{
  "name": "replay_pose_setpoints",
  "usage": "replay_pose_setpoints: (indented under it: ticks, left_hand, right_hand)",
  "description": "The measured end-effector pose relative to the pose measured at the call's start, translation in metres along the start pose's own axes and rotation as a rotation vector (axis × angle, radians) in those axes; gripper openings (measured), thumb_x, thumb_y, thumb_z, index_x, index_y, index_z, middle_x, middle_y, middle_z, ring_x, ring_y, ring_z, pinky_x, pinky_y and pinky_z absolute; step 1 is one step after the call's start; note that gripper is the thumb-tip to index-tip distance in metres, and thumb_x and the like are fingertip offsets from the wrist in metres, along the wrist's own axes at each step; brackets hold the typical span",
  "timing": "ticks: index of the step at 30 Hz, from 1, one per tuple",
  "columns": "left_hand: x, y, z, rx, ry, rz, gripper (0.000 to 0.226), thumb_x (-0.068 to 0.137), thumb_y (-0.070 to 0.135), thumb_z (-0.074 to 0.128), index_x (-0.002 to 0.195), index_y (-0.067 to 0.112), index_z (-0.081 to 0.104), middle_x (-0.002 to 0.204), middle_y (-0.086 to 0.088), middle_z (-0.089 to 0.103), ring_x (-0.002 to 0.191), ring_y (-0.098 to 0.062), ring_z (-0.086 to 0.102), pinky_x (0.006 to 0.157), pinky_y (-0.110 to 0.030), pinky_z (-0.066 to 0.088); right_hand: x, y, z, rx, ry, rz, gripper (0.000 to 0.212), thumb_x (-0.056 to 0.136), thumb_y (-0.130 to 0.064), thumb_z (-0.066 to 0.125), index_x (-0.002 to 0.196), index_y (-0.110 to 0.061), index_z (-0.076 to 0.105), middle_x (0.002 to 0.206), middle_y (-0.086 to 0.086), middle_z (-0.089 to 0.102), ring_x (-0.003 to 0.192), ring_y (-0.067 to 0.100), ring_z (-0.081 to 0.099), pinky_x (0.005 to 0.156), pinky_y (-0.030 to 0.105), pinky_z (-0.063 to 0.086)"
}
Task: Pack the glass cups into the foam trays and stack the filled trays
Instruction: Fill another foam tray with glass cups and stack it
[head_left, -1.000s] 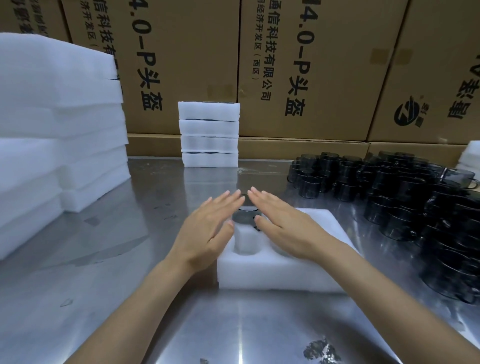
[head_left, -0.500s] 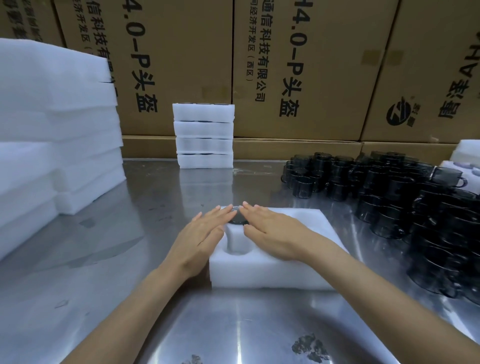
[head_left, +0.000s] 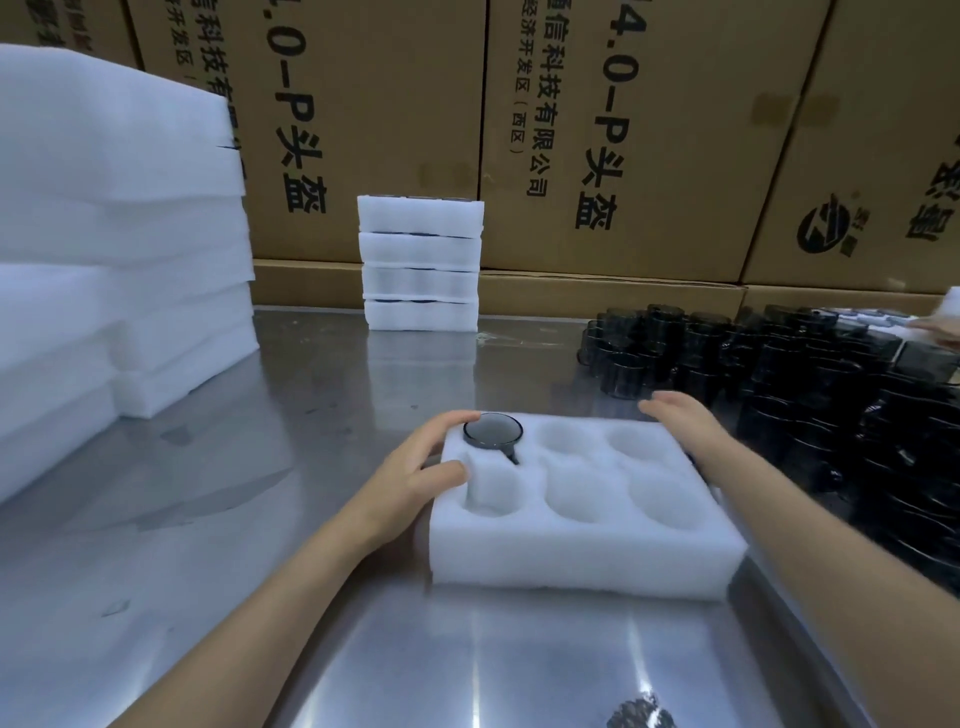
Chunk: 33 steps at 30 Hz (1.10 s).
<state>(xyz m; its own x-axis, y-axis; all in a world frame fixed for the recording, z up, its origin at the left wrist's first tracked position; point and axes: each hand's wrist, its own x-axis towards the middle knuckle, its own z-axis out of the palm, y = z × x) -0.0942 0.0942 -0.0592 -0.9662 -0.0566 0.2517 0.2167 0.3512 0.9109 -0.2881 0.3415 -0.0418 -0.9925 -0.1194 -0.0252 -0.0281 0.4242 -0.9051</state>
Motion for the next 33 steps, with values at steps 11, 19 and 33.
replay_pose_setpoints:
  ticks: [11,19,33]
  left_hand:
    - [0.009,-0.007,-0.004,0.234,0.094,-0.003,0.059,0.059,0.045,0.04,0.117,0.047,0.052,0.124,0.015,0.053,0.114,-0.004,0.048,0.099,-0.032,0.04]
    - [0.011,-0.01,-0.019,0.172,0.192,-0.051,0.053,0.065,0.031,0.043,0.116,0.04,0.055,0.125,0.016,0.055,0.118,-0.007,0.047,0.097,-0.03,0.038]
    - [0.008,-0.008,-0.016,0.138,0.183,-0.087,0.054,0.062,0.037,0.042,0.114,0.045,0.054,0.127,0.017,0.054,0.119,-0.009,0.047,0.106,-0.038,0.035]
  right_hand:
    - [0.03,0.016,0.021,-0.629,0.174,-0.282,0.061,0.096,-0.036,0.045,0.149,-0.035,0.014,0.122,-0.001,0.047,0.094,0.025,0.055,0.072,0.033,0.037]
    - [0.038,0.018,0.021,-0.588,0.31,-0.335,0.035,0.093,-0.038,0.055,0.122,-0.024,0.043,0.125,0.005,0.037,0.085,0.022,0.051,0.069,0.034,0.042]
    - [0.008,0.017,0.023,-0.359,0.302,-0.272,0.056,0.067,-0.072,0.062,0.079,-0.024,0.036,0.075,-0.003,0.056,0.066,0.017,0.05,0.053,0.031,0.036]
